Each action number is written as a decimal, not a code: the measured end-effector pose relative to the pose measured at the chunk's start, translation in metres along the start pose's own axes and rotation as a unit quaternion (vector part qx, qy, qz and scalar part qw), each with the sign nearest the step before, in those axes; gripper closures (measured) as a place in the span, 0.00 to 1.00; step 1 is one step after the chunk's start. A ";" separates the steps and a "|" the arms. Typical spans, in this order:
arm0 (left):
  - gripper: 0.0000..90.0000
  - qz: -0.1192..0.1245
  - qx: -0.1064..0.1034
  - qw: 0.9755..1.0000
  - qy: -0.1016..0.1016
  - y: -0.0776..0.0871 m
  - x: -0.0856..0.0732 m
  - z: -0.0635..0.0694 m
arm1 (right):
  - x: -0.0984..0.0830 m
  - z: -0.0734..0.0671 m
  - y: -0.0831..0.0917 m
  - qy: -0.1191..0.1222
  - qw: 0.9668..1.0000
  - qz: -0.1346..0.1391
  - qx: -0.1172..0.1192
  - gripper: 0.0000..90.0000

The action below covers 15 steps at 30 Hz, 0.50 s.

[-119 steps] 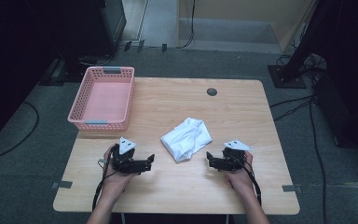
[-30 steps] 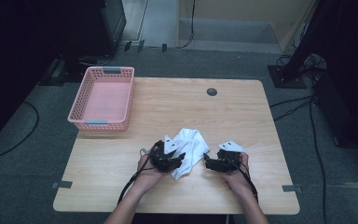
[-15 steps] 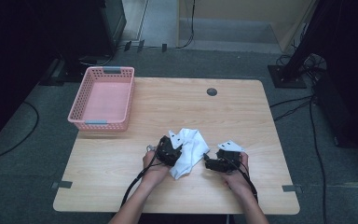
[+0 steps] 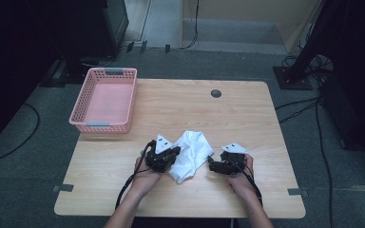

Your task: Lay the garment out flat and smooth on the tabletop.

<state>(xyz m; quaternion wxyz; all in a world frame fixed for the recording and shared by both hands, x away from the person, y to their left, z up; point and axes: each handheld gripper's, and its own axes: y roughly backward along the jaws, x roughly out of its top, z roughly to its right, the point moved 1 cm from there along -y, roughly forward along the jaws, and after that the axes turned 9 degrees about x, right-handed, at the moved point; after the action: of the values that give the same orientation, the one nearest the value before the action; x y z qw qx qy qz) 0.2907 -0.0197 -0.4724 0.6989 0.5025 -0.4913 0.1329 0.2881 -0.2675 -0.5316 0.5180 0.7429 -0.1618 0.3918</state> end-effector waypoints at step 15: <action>1.00 0.010 -0.040 0.999 -0.002 0.044 -0.024 -0.018 | 0.000 0.001 0.000 -0.006 1.000 0.001 0.005 0.17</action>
<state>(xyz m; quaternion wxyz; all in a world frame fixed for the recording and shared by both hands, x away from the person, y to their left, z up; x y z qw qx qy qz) 0.2592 0.0225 -0.4675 0.7159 0.4693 -0.5030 0.1194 0.2880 -0.2685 -0.5317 0.5129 0.7477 -0.1640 0.3885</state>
